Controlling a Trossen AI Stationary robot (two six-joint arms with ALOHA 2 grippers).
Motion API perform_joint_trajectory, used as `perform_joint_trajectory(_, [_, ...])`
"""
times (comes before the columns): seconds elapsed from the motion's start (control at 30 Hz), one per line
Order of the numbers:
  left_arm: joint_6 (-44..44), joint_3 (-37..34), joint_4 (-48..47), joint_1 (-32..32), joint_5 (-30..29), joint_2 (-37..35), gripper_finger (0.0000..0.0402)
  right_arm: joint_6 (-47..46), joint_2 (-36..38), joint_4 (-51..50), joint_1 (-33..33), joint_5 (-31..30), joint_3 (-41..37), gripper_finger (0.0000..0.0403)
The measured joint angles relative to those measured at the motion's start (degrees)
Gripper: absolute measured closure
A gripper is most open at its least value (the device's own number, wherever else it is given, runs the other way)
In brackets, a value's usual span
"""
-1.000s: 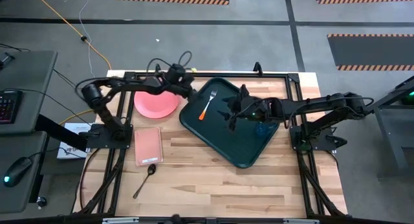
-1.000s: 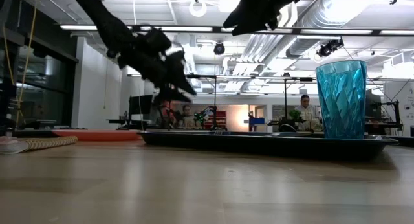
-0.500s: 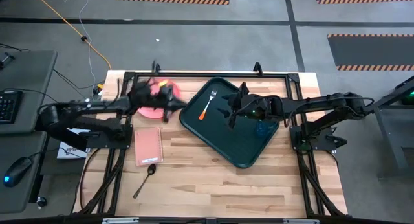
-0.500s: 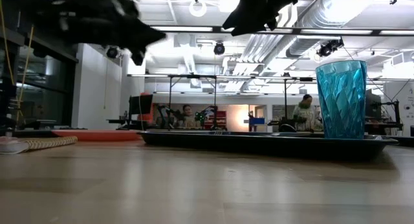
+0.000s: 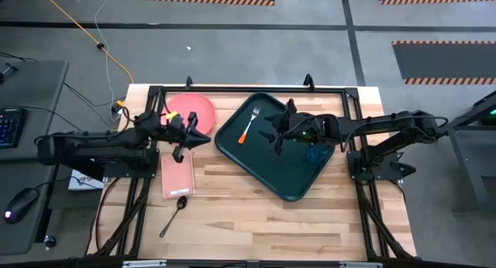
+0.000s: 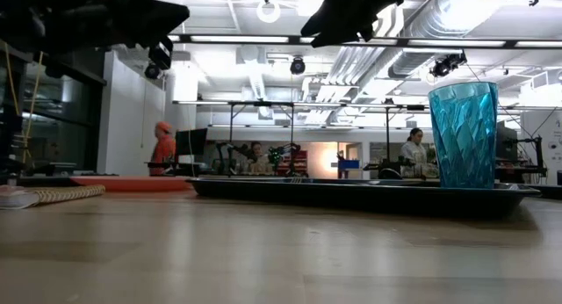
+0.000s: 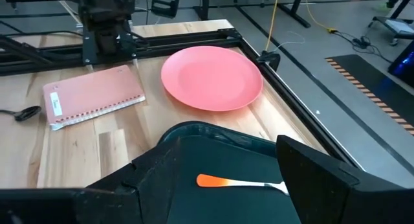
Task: Pick and place plate/cup/fork/spoon on tray
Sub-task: Put the orange fork on the black serving tray to the left
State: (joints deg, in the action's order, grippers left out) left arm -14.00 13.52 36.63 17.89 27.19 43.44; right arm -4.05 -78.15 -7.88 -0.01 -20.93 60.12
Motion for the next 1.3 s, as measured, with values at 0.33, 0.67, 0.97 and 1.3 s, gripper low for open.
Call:
perform_joint_trajectory(0.33, [7.2, 0.0, -3.8, 0.1, -6.3, -0.4, 0.0389, -0.1, 0.0, 0.4, 0.0, -0.4, 0.0, 0.0155])
perform_joint_trajectory(0.67, [7.7, 0.0, -6.3, 0.2, -14.0, -0.4, 0.0389, -9.5, -10.2, 9.0, -6.6, 4.7, 0.2, 0.0214])
perform_joint_trajectory(0.97, [9.9, 0.0, -11.5, 0.2, -27.8, -0.1, 0.0390, -7.5, -26.3, 8.5, -10.5, 7.7, 5.0, 0.0385])
perform_joint_trajectory(1.3, [1.9, 0.0, -29.9, 4.8, -38.2, 9.7, 0.0401, -7.5, -33.0, 5.4, -11.6, 8.4, 6.3, 0.0396])
